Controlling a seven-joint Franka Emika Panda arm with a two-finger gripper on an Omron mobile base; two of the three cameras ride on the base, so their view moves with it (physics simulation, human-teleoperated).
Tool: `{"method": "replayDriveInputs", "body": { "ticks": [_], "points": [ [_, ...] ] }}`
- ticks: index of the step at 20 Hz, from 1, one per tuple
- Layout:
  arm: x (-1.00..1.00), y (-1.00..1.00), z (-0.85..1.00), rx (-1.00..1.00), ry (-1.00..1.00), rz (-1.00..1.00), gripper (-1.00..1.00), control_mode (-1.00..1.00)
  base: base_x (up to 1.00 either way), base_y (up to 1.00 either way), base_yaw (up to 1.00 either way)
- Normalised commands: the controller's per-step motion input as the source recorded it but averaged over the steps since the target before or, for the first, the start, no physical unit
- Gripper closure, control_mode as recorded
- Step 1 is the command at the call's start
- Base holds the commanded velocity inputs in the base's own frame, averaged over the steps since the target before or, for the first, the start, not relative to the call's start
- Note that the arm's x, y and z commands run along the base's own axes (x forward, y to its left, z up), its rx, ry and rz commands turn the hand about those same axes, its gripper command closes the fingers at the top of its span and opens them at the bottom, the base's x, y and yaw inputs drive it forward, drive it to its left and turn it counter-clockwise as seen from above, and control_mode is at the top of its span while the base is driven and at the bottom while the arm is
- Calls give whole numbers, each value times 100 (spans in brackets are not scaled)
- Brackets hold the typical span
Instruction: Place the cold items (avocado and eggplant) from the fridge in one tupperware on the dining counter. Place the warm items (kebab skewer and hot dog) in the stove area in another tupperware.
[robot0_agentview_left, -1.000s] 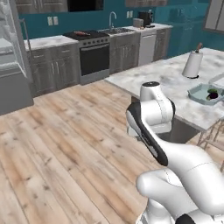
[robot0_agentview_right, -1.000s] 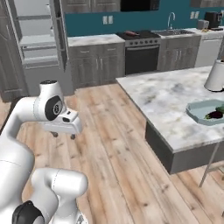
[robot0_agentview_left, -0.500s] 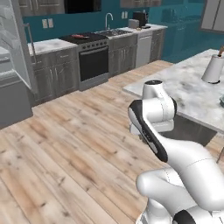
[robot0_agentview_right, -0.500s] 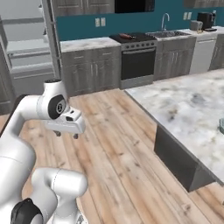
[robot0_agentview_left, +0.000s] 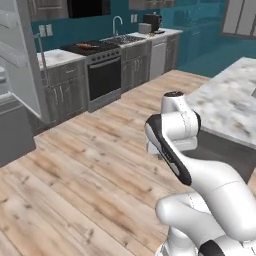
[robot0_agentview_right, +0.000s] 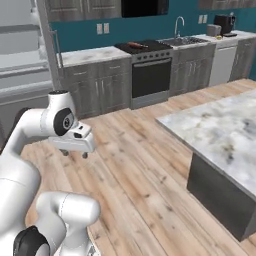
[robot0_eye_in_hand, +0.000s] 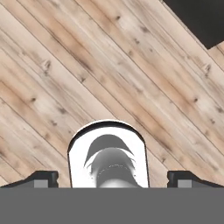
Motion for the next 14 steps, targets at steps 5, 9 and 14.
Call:
{"method": "replayDriveInputs", "body": {
  "ticks": [5,9,14],
  "points": [
    [0,0,0,0,0,0,-100,100,91,81,-41],
    [0,0,0,0,0,0,-100,100,93,75,-34],
    [0,0,0,0,0,0,-100,100,89,47,-17]
  ]
}}
